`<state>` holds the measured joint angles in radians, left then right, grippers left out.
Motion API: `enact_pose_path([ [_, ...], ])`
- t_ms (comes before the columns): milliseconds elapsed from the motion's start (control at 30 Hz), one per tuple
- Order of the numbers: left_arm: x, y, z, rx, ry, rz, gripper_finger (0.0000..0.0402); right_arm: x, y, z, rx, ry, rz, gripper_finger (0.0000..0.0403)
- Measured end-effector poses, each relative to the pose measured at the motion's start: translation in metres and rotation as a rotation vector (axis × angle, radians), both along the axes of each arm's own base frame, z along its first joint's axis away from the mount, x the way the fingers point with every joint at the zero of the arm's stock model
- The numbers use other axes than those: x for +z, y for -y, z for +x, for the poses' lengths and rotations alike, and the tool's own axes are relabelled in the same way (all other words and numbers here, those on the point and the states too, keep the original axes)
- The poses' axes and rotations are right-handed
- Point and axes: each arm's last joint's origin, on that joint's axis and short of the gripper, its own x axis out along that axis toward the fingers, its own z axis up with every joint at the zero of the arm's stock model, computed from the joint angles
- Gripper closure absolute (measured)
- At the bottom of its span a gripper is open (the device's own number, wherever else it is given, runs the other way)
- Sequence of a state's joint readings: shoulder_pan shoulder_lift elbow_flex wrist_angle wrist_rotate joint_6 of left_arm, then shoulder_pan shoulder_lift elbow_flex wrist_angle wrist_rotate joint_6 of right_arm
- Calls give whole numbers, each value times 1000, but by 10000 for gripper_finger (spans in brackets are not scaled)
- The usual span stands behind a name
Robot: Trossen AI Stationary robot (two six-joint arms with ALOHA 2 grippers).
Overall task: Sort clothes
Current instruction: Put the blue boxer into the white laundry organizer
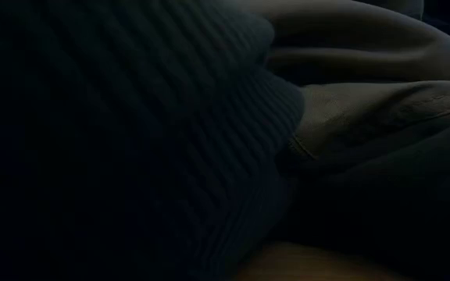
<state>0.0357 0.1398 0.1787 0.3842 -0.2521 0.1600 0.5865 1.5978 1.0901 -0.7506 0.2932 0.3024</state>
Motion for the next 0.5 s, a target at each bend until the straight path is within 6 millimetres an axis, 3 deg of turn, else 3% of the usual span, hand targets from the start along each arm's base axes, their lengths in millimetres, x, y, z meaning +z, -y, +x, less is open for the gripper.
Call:
enact_pose_path([
  [300,0,0,0,-4,2,-9,402,0,-5,5,7,22,49,198],
  [500,0,0,0,-11,5,-24,402,-17,-4,15,-2,-44,79,198],
])
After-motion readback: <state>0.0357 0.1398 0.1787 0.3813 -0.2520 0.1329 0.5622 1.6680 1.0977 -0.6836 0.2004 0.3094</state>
